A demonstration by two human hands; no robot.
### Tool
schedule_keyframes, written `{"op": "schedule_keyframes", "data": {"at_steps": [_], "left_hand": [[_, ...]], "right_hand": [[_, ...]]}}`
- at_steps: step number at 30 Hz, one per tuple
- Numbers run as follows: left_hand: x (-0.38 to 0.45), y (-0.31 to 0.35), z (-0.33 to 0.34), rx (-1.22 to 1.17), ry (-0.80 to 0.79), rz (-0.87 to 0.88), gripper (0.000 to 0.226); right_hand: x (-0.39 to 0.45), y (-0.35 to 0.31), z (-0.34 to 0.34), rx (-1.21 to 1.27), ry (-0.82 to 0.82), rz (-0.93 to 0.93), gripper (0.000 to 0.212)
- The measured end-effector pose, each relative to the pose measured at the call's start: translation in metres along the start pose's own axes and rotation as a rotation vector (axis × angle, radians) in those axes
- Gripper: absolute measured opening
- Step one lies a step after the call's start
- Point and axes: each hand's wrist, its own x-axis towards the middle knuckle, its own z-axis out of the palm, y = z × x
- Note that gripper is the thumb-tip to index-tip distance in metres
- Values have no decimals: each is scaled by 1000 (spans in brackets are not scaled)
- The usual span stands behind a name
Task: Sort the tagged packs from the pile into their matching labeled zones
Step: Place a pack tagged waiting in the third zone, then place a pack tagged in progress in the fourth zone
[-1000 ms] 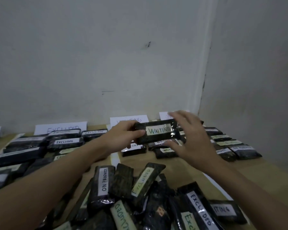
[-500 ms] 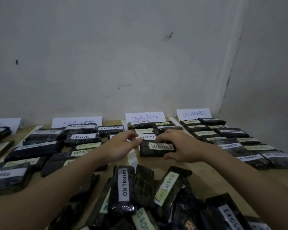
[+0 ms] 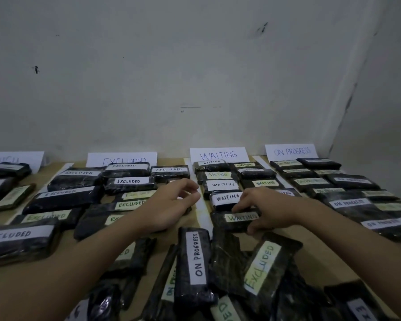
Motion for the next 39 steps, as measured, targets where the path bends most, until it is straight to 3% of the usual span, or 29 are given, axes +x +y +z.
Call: {"op": "schedule_keyframes", "data": {"at_steps": [3, 5, 8, 13, 16, 20, 25, 29, 34, 39], "left_hand": [[-2, 1, -1, -11, -6, 9, 27], [-5, 0, -3, -10, -5, 15, 25], [-10, 1, -5, -20, 2, 18, 22], [-23, 6, -12, -57, 8, 28, 20], [-34, 10, -19, -164, -15, -4, 19], [-49, 23, -26, -328, -35, -49, 22], [-72, 48, -34, -715, -81, -167, 38], [-98, 57, -44, -845, 2, -59, 33], [-135, 56, -51, -749, 192, 48, 20], [-164, 51, -50, -609, 267, 87, 16]], "right_hand": [[-6, -13, -11, 241, 84, -41, 36], [-10, -28, -14, 334, 3, -93, 31], [-10, -43, -10, 333, -133, -99, 40], [-16, -45, -14, 409, -86, -85, 45], [-35, -42, -39, 609, 12, -87, 34], [-68, -54, -71, 947, 270, -196, 32], [-85, -89, -64, 989, 654, -287, 42], [-94, -112, -40, 936, 902, -271, 42], [-109, -144, -8, 1062, 863, -206, 40], [-121, -173, 16, 1052, 899, -143, 35]]}}
